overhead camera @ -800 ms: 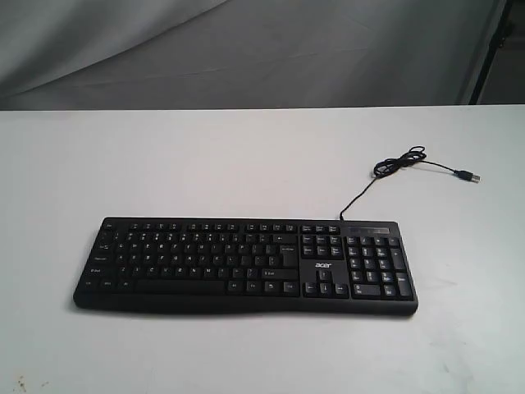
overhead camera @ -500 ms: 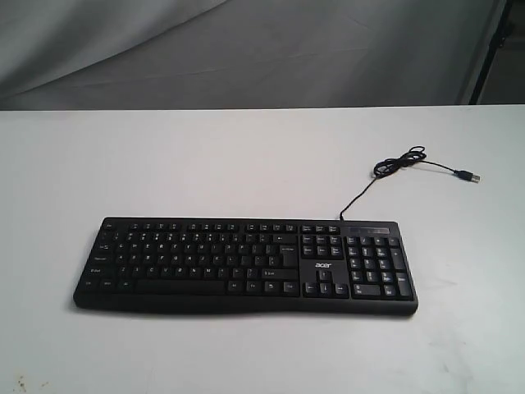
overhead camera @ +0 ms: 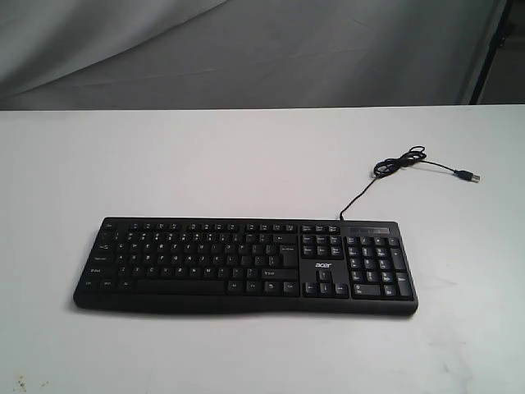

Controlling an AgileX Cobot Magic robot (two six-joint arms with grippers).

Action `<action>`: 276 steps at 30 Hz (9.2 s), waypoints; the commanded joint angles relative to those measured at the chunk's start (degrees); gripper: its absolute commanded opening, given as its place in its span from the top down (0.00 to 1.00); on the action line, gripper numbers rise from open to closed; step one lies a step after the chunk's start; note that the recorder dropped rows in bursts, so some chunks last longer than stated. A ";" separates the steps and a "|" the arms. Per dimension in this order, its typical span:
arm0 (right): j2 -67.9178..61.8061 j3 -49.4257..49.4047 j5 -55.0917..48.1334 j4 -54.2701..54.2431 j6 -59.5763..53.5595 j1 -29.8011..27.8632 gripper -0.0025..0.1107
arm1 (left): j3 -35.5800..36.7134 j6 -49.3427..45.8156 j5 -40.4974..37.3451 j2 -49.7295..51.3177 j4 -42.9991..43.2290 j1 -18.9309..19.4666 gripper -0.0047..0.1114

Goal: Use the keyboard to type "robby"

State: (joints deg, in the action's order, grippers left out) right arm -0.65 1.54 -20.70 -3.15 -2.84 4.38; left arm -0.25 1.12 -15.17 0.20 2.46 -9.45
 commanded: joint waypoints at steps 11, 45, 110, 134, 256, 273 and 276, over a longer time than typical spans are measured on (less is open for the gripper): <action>-16.66 29.92 -4.34 3.15 0.33 -0.39 0.98 | 0.25 0.16 0.42 -0.20 0.27 -0.36 0.96; -104.67 81.94 -14.66 -20.77 -22.66 42.43 0.98 | 0.25 0.16 0.42 -0.20 0.27 -0.36 0.96; -125.73 81.84 14.73 -17.35 -31.32 45.06 0.98 | 0.25 0.16 0.42 -0.20 0.27 -0.36 0.96; -127.81 81.86 15.40 -16.54 -31.41 44.56 0.98 | 0.25 0.16 0.42 -0.20 0.27 -0.36 0.96; -113.24 66.58 18.73 -12.47 -31.73 45.61 0.98 | 0.25 0.16 0.42 -0.20 0.27 -0.36 0.96; -117.78 66.58 21.28 -13.98 -31.73 47.14 0.98 | 0.25 0.16 0.42 -0.20 0.27 -0.36 0.96; -117.78 66.58 21.51 -13.98 -31.73 47.14 0.98 | 0.25 0.16 0.42 -0.20 0.27 -0.36 0.96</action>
State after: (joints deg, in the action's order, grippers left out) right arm -118.51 67.77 0.00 -16.70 -34.57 51.28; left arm -0.25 1.12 -15.17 0.20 2.46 -9.45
